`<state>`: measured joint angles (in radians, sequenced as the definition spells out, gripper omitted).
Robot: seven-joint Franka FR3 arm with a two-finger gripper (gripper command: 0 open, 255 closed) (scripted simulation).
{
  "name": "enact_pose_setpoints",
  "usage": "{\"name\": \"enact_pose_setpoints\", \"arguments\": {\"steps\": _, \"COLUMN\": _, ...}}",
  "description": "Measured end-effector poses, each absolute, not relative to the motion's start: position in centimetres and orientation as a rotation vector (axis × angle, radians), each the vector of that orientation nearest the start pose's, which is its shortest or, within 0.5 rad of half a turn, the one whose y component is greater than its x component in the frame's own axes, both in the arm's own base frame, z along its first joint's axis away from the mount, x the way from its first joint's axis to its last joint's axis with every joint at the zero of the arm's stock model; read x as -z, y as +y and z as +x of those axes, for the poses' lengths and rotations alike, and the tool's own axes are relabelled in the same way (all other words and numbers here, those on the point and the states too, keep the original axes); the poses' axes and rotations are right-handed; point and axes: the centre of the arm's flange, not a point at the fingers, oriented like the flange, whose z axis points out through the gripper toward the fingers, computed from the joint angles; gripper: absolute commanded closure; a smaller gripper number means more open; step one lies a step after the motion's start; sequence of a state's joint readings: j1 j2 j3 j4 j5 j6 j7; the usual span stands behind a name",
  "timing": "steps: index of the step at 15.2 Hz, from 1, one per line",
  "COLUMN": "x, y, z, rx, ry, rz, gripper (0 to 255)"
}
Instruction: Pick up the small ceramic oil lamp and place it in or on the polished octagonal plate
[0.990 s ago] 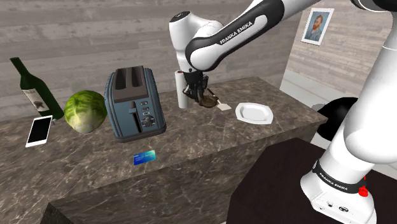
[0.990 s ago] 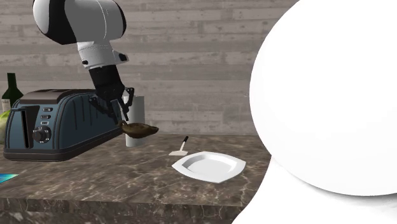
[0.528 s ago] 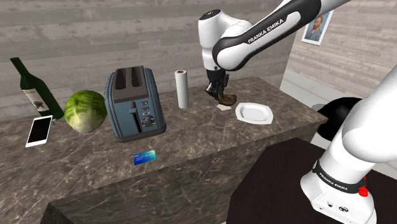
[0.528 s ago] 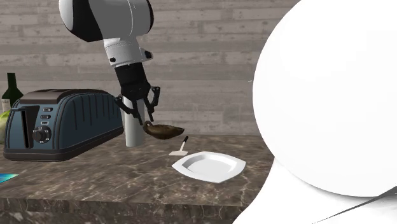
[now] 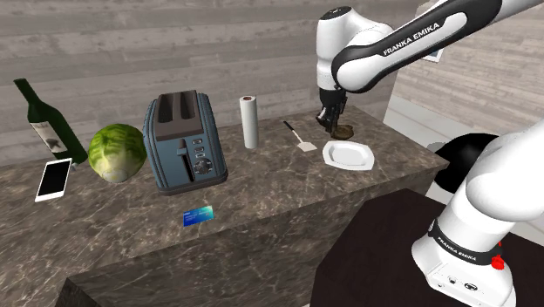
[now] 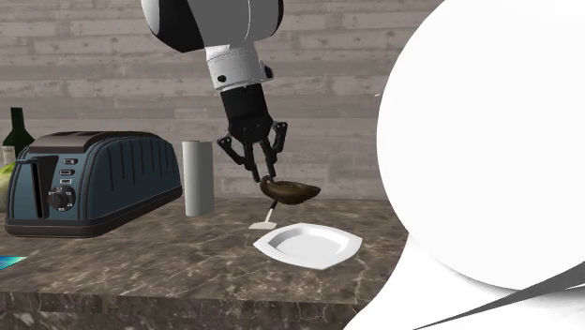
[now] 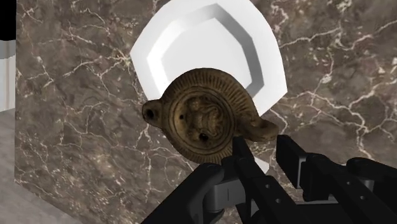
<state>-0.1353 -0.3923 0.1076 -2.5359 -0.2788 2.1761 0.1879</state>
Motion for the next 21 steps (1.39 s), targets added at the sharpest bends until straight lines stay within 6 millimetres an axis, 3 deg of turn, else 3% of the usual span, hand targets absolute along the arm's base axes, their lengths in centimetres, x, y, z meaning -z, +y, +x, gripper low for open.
{"name": "enact_pose_setpoints", "arguments": {"steps": 2, "x": -41.9, "y": -4.1, "z": 39.6, "rx": 0.081, "ry": 0.113, "rz": -3.408, "gripper": 255}}
{"name": "enact_pose_setpoints", "arguments": {"steps": 5, "x": -41.5, "y": -4.9, "z": 39.1, "rx": 0.081, "ry": 0.112, "rz": -3.408, "gripper": 255}}
{"name": "enact_pose_setpoints", "arguments": {"steps": 21, "x": -33.1, "y": -5.0, "z": 38.9, "rx": 0.081, "ry": 0.112, "rz": -3.408, "gripper": 255}}
